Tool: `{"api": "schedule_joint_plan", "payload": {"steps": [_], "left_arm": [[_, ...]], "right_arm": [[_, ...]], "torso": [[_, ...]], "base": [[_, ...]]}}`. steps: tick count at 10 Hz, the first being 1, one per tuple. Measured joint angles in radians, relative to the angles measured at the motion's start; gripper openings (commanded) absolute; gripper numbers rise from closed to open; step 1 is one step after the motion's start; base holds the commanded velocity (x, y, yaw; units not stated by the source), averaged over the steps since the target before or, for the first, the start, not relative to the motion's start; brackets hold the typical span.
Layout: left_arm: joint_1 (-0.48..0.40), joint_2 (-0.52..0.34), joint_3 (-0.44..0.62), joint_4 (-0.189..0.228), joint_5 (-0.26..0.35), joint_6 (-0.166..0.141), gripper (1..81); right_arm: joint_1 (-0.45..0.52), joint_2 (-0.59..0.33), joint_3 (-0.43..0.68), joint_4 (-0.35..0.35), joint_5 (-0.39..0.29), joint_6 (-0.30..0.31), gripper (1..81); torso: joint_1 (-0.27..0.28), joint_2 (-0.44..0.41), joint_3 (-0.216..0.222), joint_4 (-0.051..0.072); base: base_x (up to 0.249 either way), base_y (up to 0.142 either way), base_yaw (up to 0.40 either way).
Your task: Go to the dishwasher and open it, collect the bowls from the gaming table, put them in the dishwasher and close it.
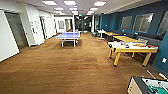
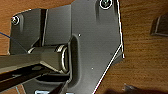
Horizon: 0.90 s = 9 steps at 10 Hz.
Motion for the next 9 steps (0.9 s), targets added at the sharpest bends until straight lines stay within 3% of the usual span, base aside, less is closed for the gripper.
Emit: {"api": "schedule_joint_plan", "payload": {"steps": [5,9], "left_arm": [[0.001,0.006,0.003,0.000,-0.002,0.000,81.1],[0.006,0.008,0.004,0.000,0.001,0.000,81.1]], "right_arm": [[-0.003,0.002,-0.025,0.000,-0.005,0.000,81.1],[-0.027,0.076,-0.153,0.000,-0.003,0.000,81.1]], "torso": [[-0.001,0.000,0.000,0.000],[-0.002,0.000,0.000,0.000]], "base": [[0.164,0.000,0.000],[0.150,0.000,0.000]]}}
